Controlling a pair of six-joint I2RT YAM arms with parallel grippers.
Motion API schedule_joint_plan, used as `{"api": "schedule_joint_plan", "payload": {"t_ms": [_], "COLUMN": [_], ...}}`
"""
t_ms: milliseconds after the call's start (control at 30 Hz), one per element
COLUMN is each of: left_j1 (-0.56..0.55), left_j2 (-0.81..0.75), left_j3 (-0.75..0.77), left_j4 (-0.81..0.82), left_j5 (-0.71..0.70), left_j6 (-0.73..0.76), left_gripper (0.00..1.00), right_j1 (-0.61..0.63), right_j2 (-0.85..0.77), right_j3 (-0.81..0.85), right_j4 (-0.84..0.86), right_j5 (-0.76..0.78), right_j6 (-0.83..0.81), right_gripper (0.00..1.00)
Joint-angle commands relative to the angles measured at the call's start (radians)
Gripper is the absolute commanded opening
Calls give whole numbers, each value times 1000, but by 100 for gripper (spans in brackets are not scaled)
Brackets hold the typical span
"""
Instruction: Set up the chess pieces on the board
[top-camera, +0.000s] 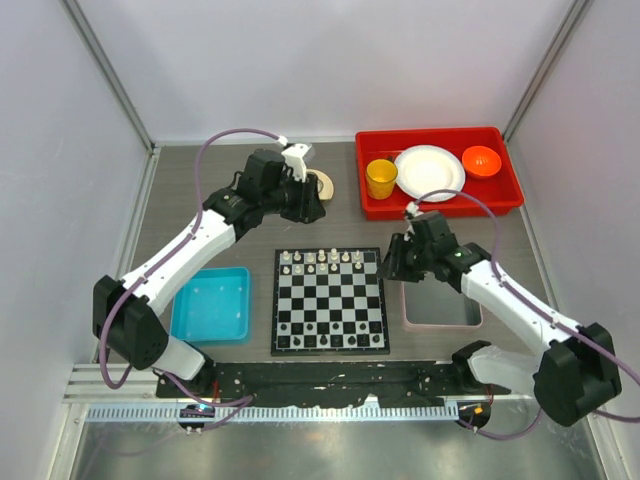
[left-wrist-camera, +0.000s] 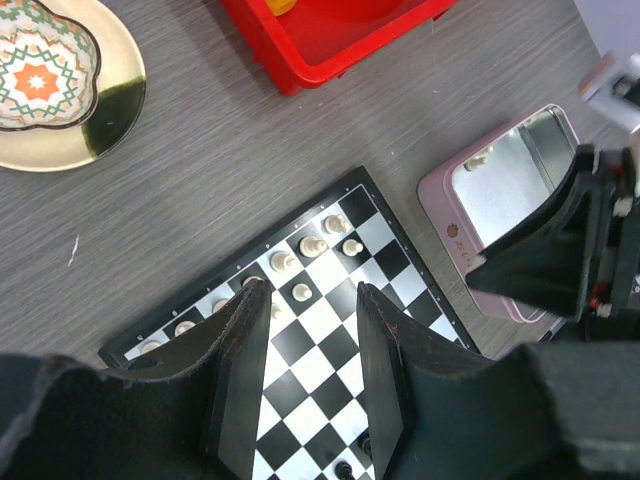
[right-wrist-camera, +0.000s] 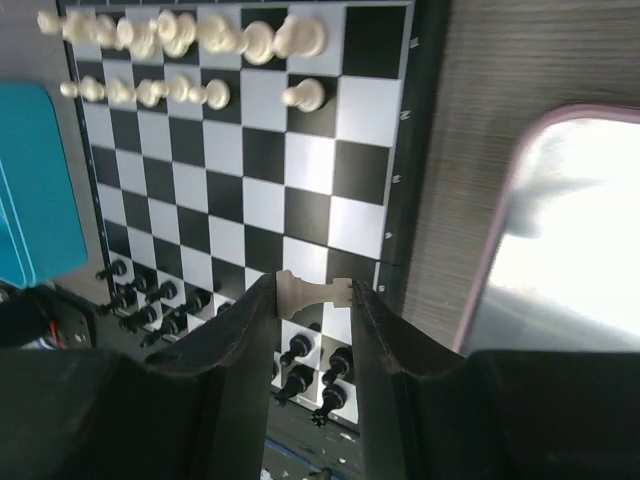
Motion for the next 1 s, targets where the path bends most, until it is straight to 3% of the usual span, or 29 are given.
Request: {"api": "schedule_joint_plan", "payload": {"t_ms": [0,333,533,967], "left_j1": [9,19,22,26], "left_j2": [-9,-7,-9,-4], "left_j3": [8,5,4,5], "left_j4": [44,47,45,45], "left_j5": [0,-12,-23,-15], "left_j6": [-10,-15,-18,-21], "left_gripper": [43,43,43,43], "right_j1": [139,344,385,392], "right_j2": [71,230,299,295], "right_j3": [71,100,86,98], "right_j4": [33,35,70,90], "right_j5": [111,355,392,366], "right_j6": [7,88,134,123], "right_gripper": [25,25,26,41]}}
